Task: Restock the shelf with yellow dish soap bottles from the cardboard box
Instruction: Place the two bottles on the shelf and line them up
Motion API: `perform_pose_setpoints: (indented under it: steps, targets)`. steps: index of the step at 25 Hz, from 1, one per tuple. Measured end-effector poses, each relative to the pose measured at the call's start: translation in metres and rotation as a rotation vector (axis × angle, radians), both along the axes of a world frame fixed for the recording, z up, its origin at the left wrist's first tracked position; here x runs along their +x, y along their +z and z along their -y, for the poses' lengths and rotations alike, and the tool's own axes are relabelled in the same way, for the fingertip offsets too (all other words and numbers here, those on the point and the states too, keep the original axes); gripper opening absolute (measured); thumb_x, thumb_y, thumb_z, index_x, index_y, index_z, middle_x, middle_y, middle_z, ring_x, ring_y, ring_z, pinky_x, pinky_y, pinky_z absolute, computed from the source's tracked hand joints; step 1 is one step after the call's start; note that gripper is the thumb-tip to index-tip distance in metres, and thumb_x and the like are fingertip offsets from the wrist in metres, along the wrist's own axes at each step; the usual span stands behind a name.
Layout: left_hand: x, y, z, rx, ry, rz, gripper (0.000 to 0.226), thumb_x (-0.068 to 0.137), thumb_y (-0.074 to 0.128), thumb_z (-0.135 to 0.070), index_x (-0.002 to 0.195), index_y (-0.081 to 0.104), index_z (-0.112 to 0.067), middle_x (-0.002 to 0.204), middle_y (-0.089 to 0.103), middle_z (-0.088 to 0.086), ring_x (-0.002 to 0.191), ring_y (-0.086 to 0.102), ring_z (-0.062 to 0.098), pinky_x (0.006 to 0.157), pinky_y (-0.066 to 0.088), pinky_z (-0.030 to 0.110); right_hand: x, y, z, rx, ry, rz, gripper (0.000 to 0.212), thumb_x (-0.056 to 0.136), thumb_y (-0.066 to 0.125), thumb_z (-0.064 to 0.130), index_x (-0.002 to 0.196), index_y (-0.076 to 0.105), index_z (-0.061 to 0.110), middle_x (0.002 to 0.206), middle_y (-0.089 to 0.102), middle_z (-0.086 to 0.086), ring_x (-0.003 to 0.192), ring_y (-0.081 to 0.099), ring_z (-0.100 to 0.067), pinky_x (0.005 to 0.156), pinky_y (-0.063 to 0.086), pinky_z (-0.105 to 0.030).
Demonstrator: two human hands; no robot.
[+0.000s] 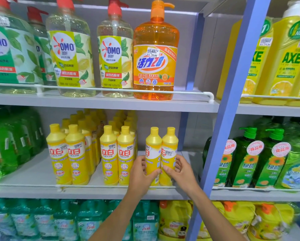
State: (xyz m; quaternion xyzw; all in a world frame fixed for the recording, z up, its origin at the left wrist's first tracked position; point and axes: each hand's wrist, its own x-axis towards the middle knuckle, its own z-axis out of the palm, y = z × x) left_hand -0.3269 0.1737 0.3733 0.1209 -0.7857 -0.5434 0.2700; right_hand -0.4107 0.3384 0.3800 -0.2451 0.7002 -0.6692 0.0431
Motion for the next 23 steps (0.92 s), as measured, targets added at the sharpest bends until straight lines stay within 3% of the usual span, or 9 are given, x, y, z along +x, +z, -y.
perform_pose_setpoints:
  steps: [2,8,13,16,18,21,23]
  targets:
    - [-0.003,-0.003,-0.002,-0.006,0.024,0.003,0.062,0.07,0.09,-0.038,0.12,0.054,-0.025,0.113,0.067,-0.009,0.101,0.065,0.005,0.086,0.059,0.031,-0.002,-0.002,0.0,0.002,-0.023,-0.008,0.055,0.079,0.084,0.013,0.126,0.056,0.015,0.119,0.07,0.004,0.109,0.068,-0.005,0.084,0.054,-0.016]
    - [-0.002,0.001,-0.007,-0.018,-0.003,0.008,0.06,0.07,0.091,-0.034,0.122,0.061,-0.024,0.11,0.072,-0.013,0.097,0.066,-0.006,0.085,0.057,0.02,-0.004,-0.001,0.001,0.013,-0.046,0.005,0.06,0.073,0.089,0.023,0.122,0.057,0.019,0.116,0.072,0.005,0.106,0.069,-0.007,0.084,0.057,-0.022]
    - [0.0,0.008,-0.014,-0.032,0.035,0.008,0.063,0.066,0.093,-0.034,0.12,0.06,-0.024,0.107,0.071,-0.013,0.094,0.066,-0.004,0.077,0.053,0.012,-0.004,0.002,-0.015,0.065,0.024,-0.008,0.058,0.079,0.083,0.025,0.129,0.056,0.019,0.124,0.071,0.005,0.117,0.066,-0.009,0.099,0.052,-0.027]
    - [0.003,0.009,-0.017,0.006,0.016,0.013,0.064,0.067,0.092,-0.03,0.122,0.059,-0.024,0.109,0.071,-0.011,0.097,0.067,0.0,0.076,0.052,0.012,0.006,0.007,-0.018,0.045,0.023,0.005,0.054,0.082,0.08,0.022,0.128,0.053,0.02,0.124,0.069,0.005,0.116,0.066,-0.01,0.09,0.054,-0.019]
    - [0.007,0.01,-0.015,0.007,-0.038,0.044,0.058,0.074,0.088,-0.024,0.124,0.057,-0.025,0.113,0.071,-0.009,0.101,0.067,0.0,0.075,0.051,0.01,0.014,0.011,-0.016,0.064,-0.067,-0.075,0.051,0.081,0.083,0.025,0.124,0.056,0.024,0.12,0.066,0.015,0.111,0.063,0.0,0.081,0.052,-0.012]
    - [0.011,0.007,-0.009,-0.021,-0.096,0.084,0.049,0.084,0.079,-0.008,0.126,0.056,-0.019,0.113,0.069,-0.007,0.099,0.065,-0.009,0.074,0.049,0.006,0.021,0.021,-0.013,0.07,-0.209,-0.16,0.053,0.074,0.088,0.03,0.118,0.059,0.027,0.112,0.064,0.019,0.097,0.061,0.013,0.071,0.052,-0.009]
    - [0.012,0.004,-0.009,-0.022,-0.075,0.076,0.05,0.083,0.08,-0.005,0.125,0.056,-0.015,0.11,0.068,-0.008,0.091,0.063,-0.017,0.073,0.049,0.005,0.02,0.024,-0.013,0.077,-0.181,-0.146,0.048,0.077,0.087,0.026,0.117,0.06,0.025,0.11,0.067,0.017,0.094,0.062,0.016,0.072,0.053,-0.008]
